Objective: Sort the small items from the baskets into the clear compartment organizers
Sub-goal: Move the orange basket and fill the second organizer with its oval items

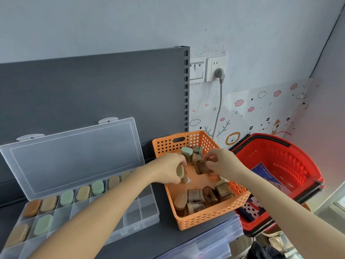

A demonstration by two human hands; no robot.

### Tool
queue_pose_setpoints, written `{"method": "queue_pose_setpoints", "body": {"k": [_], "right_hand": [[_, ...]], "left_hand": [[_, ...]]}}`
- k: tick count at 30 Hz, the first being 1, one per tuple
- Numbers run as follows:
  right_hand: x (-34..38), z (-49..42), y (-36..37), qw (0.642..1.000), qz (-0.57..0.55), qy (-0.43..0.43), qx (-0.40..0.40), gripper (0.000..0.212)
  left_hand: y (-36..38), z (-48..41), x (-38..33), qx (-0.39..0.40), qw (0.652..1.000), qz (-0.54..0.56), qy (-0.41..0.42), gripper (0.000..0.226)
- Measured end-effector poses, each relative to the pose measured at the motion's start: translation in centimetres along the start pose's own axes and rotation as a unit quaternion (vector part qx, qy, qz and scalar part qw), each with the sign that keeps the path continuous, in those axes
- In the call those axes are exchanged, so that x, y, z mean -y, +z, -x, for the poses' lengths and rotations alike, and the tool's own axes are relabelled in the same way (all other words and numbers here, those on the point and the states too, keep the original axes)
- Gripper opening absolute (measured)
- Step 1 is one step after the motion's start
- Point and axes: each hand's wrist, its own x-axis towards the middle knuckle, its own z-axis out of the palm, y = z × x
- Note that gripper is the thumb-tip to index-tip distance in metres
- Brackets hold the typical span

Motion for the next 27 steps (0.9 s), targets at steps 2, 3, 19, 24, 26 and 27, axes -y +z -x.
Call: {"method": "queue_pose_setpoints", "body": {"k": [2, 3, 19, 24, 26, 27], "right_hand": [[0.1, 0.0, 0.0, 0.994, -0.097, 0.043, -0.010, 0.018], [0.3, 0.0, -0.1, 0.988, -0.141, 0.061, -0.013, 0.017], [12.6, 1.0, 4.7, 0.980, -0.184, -0.059, 0.048, 0.022], [15.8, 1.8, 9.4, 0.967, -0.226, -0.052, 0.103, 0.029], [16.9, 2.1, 11.1, 0.966, -0.219, -0.058, 0.120, 0.037], [17.5, 2.3, 12.0, 0.967, -0.208, -0.069, 0.128, 0.043]], "left_hand": [[-0.5, 0.7, 0.4, -0.033, 0.999, 0.031, 0.005, 0.051], [-0.7, 1.2, 0.7, -0.050, 0.998, 0.046, 0.005, 0.051], [-3.5, 12.1, 8.0, -0.212, 0.967, 0.126, -0.058, 0.043], [-3.0, 16.9, 11.4, -0.210, 0.963, 0.127, -0.107, 0.045], [-2.7, 18.7, 12.7, -0.207, 0.962, 0.126, -0.124, 0.046], [-2.6, 19.6, 13.4, -0.205, 0.962, 0.124, -0.132, 0.047]]}}
